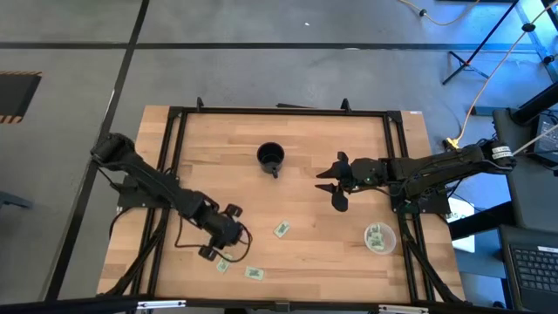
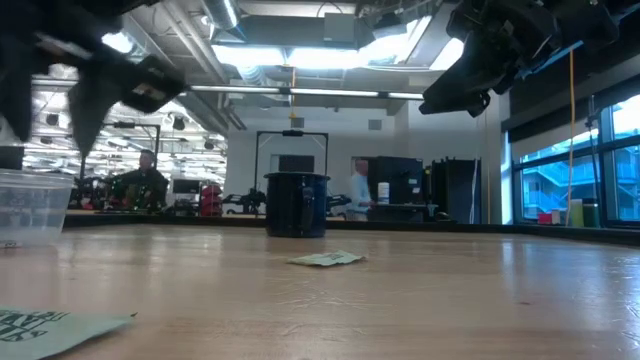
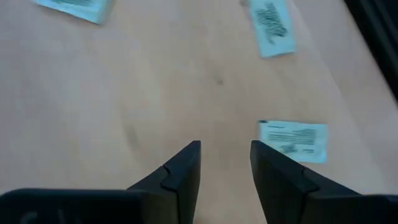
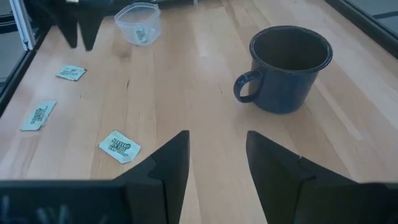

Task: Pick and place Stevia / Truvia into bins
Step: Put the stevia packet into the left transparent container

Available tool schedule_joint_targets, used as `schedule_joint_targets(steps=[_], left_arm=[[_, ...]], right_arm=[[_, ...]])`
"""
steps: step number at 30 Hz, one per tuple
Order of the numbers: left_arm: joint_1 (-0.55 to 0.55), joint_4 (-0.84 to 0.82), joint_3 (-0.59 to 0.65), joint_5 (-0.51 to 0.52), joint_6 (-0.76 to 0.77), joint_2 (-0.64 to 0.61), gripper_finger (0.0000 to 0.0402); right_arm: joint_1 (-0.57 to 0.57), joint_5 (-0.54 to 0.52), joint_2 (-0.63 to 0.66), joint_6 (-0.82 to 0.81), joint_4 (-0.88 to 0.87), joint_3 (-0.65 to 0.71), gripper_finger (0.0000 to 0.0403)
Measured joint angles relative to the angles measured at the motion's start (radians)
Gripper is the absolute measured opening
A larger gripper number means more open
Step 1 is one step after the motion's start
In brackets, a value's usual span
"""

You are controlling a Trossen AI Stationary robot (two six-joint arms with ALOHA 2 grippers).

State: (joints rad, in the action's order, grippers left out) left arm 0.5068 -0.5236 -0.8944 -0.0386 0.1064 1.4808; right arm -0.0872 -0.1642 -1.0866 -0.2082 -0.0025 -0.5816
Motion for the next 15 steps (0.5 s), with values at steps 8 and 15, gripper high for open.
schedule_joint_targets(steps=[8,15], left_arm=[[0.069,0.077,0.000,-0.069,0.030,0.096,0.0135],[0.111,0.110,0.000,-0.069,0.029,0.142,0.0130]], right_arm=[[0.000,0.000,0.000,-0.055,-0.002,0.000,0.0162],[0.000,-0.001,0.000,-0.070,-0.003,0.000,0.0162]])
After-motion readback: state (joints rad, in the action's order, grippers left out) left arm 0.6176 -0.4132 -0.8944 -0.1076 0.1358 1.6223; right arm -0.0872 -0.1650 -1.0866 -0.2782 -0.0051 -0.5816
